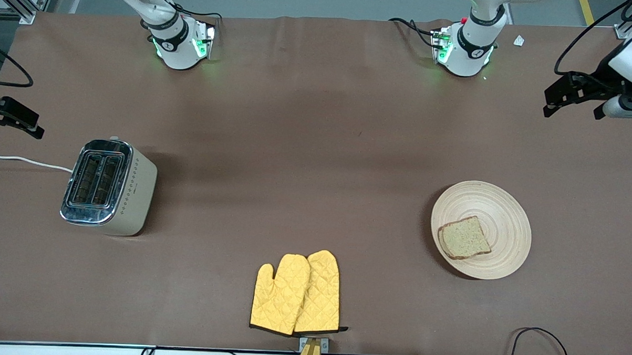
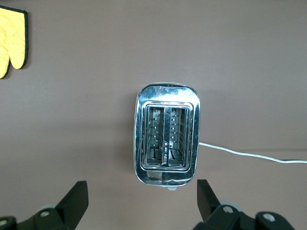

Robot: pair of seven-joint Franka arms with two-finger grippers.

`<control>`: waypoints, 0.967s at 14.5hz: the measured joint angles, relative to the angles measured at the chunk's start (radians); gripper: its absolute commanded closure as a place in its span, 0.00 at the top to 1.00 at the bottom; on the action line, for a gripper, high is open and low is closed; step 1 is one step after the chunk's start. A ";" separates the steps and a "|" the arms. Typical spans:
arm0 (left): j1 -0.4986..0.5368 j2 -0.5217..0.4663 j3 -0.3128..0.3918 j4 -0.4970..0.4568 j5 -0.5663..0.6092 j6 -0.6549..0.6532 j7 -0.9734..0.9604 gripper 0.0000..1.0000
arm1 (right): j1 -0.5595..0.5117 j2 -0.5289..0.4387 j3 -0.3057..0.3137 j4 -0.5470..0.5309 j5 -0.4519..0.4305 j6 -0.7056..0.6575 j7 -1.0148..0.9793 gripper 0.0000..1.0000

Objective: Move plate and put bread in toaster
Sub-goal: 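Move the left gripper down toward the wooden plate rim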

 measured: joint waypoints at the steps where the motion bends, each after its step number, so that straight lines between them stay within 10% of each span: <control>1: 0.002 0.004 0.001 0.003 0.000 0.000 0.001 1.00 | 0.000 0.000 0.000 0.000 0.000 0.000 0.000 1.00; 8: 0.022 0.116 0.031 0.077 -0.003 0.020 0.021 1.00 | 0.000 0.000 0.000 0.000 0.000 0.000 0.000 1.00; 14: 0.241 0.368 0.047 0.076 -0.222 0.200 0.180 1.00 | 0.000 0.000 0.001 0.001 0.001 -0.001 0.000 1.00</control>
